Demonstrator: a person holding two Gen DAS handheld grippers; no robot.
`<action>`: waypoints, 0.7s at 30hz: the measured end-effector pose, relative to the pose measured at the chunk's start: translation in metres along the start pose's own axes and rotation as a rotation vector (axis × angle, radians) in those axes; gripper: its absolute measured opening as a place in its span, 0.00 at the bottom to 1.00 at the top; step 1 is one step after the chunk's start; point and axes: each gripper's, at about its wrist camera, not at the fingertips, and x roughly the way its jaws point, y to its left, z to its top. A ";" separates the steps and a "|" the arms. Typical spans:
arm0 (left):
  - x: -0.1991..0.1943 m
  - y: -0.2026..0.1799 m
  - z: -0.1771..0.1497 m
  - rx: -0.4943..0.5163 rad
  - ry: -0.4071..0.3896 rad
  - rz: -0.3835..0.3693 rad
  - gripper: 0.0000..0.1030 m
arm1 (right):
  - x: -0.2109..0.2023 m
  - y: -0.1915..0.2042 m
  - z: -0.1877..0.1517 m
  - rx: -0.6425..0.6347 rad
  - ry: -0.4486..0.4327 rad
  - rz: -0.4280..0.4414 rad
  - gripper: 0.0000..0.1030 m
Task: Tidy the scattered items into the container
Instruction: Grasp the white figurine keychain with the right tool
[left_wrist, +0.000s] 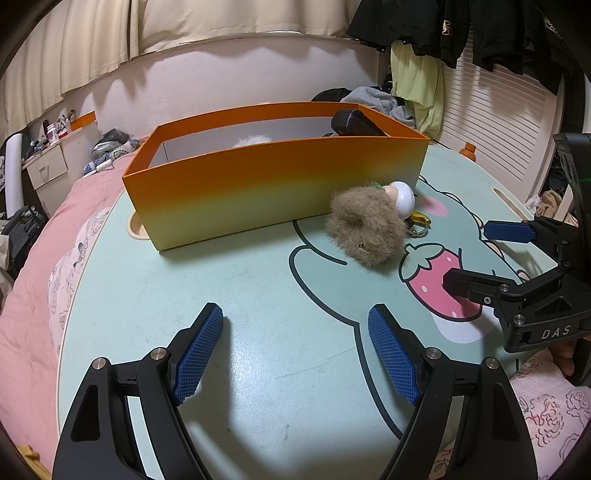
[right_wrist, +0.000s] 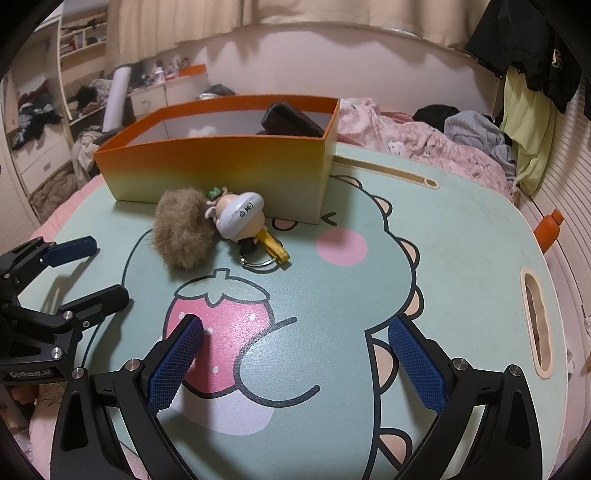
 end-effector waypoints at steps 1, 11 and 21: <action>0.000 0.000 0.000 -0.005 0.000 -0.008 0.79 | -0.002 0.001 0.000 0.001 -0.014 0.004 0.98; -0.017 0.008 0.007 -0.053 -0.052 -0.053 0.78 | -0.012 0.008 0.038 0.007 -0.121 0.160 0.73; -0.018 0.010 0.013 -0.065 -0.059 -0.054 0.78 | 0.022 0.012 0.068 0.052 -0.063 0.187 0.50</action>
